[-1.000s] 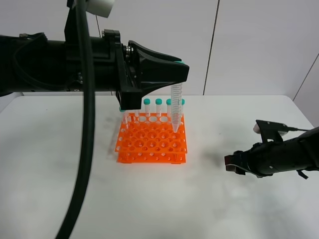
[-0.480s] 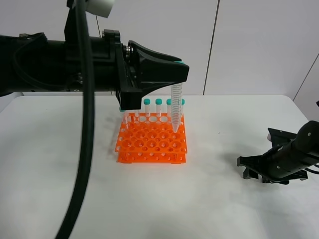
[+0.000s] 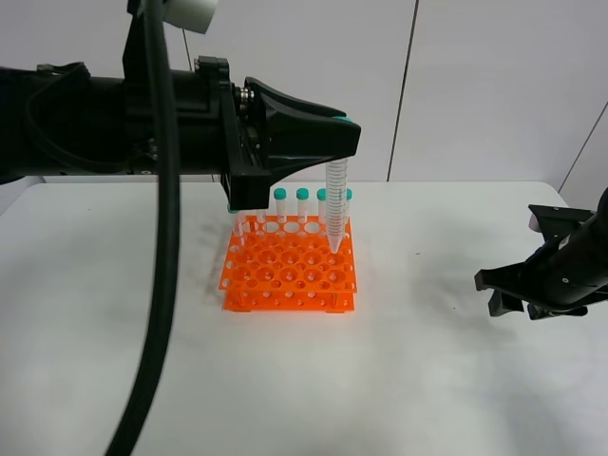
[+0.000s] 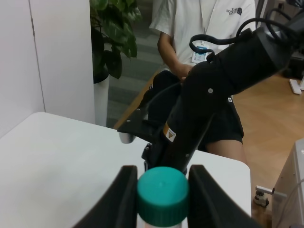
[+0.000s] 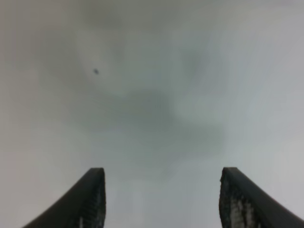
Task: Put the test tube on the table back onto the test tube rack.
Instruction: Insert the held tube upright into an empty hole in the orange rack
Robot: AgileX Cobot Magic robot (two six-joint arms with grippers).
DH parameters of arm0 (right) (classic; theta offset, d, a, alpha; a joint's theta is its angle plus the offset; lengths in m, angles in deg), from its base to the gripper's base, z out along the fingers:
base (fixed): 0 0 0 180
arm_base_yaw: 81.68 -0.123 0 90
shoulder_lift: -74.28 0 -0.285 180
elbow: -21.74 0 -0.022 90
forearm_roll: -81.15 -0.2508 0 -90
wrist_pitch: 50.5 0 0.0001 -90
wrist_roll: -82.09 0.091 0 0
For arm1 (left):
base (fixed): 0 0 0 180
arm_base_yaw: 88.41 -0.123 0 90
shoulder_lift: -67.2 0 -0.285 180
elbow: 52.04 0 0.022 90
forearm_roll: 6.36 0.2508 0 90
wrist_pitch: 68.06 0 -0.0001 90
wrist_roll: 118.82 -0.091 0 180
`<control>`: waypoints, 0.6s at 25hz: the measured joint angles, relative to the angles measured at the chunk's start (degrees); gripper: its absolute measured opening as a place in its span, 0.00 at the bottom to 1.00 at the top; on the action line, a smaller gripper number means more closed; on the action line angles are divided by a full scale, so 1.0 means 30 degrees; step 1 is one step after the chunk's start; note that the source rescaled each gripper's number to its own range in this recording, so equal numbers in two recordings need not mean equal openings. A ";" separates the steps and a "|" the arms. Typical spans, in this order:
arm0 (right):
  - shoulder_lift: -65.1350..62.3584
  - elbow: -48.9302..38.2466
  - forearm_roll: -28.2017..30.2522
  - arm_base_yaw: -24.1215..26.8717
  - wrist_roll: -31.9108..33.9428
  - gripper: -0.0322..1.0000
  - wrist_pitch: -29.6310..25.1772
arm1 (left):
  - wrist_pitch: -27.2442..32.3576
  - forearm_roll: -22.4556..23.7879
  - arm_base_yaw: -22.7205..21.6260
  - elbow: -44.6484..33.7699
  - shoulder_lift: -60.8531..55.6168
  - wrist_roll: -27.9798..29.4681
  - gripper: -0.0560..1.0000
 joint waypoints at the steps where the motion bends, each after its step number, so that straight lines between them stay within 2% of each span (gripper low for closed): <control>1: -0.0092 0.0000 0.0567 0.0057 0.0359 0.68 -0.0373 | 0.0000 0.0000 0.0000 0.0000 0.0000 0.0000 0.05; 6: -0.0488 0.0000 0.3026 0.0168 0.2347 0.68 -0.1507 | 0.0000 0.0000 0.0000 0.0000 0.0000 0.0000 0.05; 15: -0.1324 0.0000 0.3575 0.0168 0.2658 0.68 -0.1883 | 0.0221 0.0000 0.0000 0.0000 0.0000 -0.0017 0.05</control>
